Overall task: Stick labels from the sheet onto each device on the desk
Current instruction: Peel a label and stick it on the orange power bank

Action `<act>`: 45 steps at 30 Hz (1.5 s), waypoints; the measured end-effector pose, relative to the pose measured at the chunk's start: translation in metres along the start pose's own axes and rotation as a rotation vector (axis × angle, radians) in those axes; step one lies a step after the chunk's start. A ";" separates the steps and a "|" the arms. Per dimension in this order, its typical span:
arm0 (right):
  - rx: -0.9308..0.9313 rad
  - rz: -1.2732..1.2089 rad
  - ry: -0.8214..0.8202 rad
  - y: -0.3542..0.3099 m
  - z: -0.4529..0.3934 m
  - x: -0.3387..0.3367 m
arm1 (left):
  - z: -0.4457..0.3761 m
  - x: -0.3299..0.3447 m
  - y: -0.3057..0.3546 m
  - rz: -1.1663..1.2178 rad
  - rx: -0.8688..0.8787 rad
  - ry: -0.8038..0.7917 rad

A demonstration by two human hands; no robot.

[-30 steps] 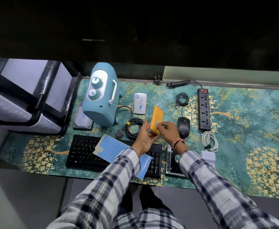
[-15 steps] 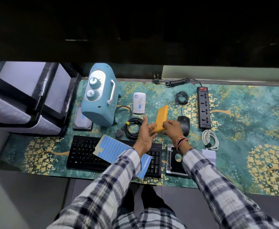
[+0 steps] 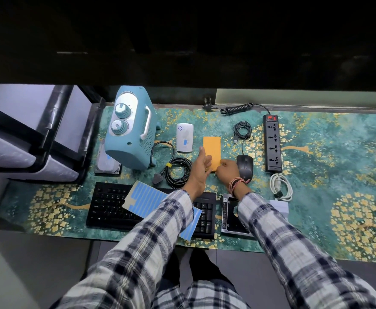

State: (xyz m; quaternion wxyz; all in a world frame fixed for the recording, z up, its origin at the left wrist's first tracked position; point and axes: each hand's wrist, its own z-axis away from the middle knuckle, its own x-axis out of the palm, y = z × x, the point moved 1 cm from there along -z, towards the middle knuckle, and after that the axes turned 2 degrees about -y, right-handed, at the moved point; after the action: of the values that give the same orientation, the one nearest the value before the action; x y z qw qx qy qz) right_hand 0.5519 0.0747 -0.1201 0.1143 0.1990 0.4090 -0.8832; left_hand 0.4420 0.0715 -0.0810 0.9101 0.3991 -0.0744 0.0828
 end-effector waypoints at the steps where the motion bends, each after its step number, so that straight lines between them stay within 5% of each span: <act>1: 0.010 0.009 0.014 -0.006 0.004 0.000 | -0.002 0.002 -0.001 -0.023 0.004 0.031; 6: 0.048 0.004 0.046 -0.007 0.007 -0.001 | -0.011 -0.003 -0.014 -0.177 0.013 0.208; 24: 0.050 -0.037 0.034 0.001 -0.001 0.004 | -0.004 -0.014 -0.016 -0.077 -0.028 -0.035; 31: -0.049 0.056 0.116 -0.009 0.030 0.027 | 0.004 -0.054 -0.022 0.052 0.075 0.219; 39: -0.247 0.143 -0.153 -0.028 0.076 0.089 | 0.026 -0.155 -0.033 0.003 0.098 0.513; 45: -0.336 0.290 -0.358 -0.034 0.096 0.129 | 0.053 -0.225 -0.033 -0.309 0.094 0.791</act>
State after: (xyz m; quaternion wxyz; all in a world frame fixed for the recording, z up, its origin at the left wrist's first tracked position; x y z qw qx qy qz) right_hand 0.3995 0.0177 -0.0981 0.3413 0.0744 0.4902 -0.7985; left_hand 0.2260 -0.0103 -0.1143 0.8512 0.3840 0.3448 0.0952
